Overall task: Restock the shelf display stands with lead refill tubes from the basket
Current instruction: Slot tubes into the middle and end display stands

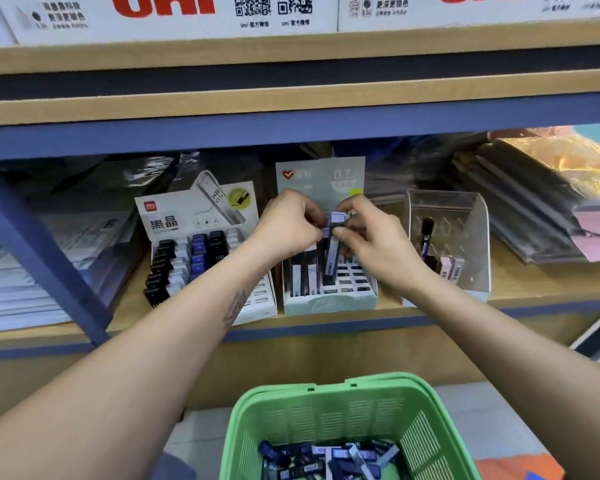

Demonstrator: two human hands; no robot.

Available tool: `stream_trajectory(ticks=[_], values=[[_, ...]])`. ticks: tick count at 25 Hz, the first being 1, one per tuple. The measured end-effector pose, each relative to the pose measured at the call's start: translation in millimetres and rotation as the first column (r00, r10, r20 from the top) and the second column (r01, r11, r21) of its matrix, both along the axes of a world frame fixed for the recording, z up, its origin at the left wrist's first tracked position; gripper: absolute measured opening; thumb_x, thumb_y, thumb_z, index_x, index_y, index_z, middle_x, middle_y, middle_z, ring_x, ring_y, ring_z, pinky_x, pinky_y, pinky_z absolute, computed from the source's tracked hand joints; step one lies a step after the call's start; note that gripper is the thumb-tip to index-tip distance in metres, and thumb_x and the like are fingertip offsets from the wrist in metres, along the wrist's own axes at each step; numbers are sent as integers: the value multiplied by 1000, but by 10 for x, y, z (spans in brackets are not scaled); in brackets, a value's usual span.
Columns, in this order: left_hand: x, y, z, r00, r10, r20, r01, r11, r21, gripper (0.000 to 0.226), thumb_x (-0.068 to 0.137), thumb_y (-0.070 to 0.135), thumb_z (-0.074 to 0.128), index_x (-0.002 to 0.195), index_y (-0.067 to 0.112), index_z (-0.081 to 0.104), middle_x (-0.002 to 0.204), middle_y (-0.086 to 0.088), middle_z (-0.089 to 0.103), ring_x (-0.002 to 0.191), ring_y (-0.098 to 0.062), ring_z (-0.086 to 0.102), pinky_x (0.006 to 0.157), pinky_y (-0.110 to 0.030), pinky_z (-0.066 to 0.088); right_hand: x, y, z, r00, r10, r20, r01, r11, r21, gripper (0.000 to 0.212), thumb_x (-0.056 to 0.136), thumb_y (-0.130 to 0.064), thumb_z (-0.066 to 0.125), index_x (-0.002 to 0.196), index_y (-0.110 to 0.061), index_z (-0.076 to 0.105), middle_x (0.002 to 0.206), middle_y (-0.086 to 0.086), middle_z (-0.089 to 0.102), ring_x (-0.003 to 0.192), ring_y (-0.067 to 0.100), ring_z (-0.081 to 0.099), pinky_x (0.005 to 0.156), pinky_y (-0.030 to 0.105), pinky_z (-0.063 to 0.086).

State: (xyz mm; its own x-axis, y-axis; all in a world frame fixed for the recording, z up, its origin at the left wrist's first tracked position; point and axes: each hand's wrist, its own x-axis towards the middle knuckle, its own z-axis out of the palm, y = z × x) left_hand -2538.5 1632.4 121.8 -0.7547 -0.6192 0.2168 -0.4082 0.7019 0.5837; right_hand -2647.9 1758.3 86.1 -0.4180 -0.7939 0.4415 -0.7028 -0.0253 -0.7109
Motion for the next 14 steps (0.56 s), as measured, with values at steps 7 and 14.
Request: stream_trajectory(ticks=[7, 14], values=[[21, 6, -10, 1000, -2, -5, 2, 1000, 17, 15, 82, 14, 75, 94, 20, 81, 93, 2, 76, 86, -12, 68, 84, -27, 55, -7, 15, -192, 999, 47, -26, -46, 998, 29, 18, 98, -12, 63, 106, -25, 54, 76, 8, 67, 74, 28, 64, 74, 47, 54], [60, 19, 8, 1000, 22, -15, -22, 999, 40, 20, 85, 7, 67, 95, 18, 81, 96, 1, 76, 90, -13, 69, 85, -27, 55, 8, 5, -260, 973, -77, -217, 52, 992, -118, 14, 95, -12, 67, 109, -10, 66, 84, -4, 67, 74, 12, 60, 72, 35, 53]])
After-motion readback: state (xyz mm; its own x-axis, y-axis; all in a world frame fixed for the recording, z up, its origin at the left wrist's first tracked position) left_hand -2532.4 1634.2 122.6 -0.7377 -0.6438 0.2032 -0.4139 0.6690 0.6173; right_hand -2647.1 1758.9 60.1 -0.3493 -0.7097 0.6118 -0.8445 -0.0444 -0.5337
